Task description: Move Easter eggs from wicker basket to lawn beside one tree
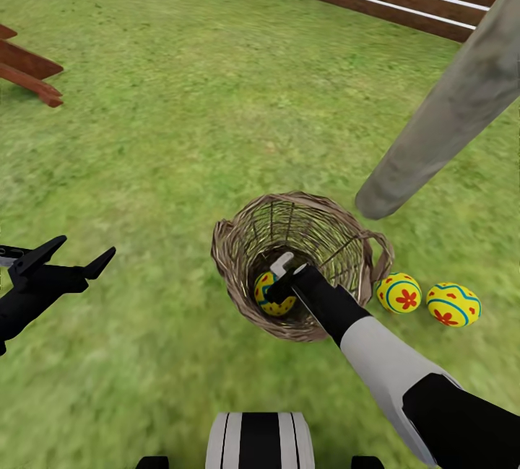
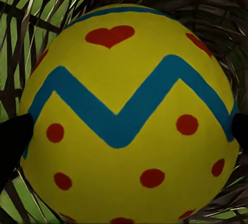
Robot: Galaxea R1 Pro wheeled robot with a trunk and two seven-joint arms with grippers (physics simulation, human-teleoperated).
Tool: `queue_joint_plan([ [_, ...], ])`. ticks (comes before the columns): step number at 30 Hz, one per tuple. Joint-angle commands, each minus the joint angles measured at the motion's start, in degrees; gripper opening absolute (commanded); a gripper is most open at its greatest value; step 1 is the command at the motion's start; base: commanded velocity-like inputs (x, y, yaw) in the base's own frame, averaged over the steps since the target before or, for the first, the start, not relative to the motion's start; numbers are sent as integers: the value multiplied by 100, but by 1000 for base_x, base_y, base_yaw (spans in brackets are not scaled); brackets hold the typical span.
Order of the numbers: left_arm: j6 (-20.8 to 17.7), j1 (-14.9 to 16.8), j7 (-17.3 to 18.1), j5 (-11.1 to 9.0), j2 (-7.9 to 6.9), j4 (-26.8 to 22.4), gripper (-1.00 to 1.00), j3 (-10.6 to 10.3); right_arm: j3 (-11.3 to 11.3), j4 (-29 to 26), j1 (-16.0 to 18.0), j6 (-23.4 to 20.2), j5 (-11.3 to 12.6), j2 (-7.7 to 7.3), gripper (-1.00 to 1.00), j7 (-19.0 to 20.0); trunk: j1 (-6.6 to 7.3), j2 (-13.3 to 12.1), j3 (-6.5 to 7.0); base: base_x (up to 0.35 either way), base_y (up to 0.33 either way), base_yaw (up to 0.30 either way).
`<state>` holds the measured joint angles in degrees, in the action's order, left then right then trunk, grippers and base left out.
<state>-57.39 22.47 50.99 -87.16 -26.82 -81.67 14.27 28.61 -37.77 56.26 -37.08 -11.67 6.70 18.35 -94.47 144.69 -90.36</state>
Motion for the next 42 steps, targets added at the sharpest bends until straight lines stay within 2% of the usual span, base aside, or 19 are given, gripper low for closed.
queue_joint_plan([
  [1,-18,3,16,0,1,2,100,-2,4,376,-1,-19,-63,-2,-100,37,2,-1,18,0,0,0],
  [13,-18,1,16,0,0,2,100,3,4,376,-1,-19,-63,-2,-100,37,10,-5,85,0,0,0],
  [15,-18,2,16,2,-5,-2,100,5,4,378,-1,-19,-63,-2,-100,37,15,-7,129,0,0,0],
  [20,-18,3,16,-3,1,2,100,5,11,386,-1,-19,-63,-2,-100,37,15,-7,129,0,0,0],
  [33,-18,3,16,6,-7,-15,100,14,-22,361,-1,-19,-63,-2,-100,-33,49,-25,417,0,0,0],
  [42,-18,3,16,6,-16,-36,100,14,-40,301,-1,-14,-90,-184,-100,-8,72,-37,616,0,0,0],
])
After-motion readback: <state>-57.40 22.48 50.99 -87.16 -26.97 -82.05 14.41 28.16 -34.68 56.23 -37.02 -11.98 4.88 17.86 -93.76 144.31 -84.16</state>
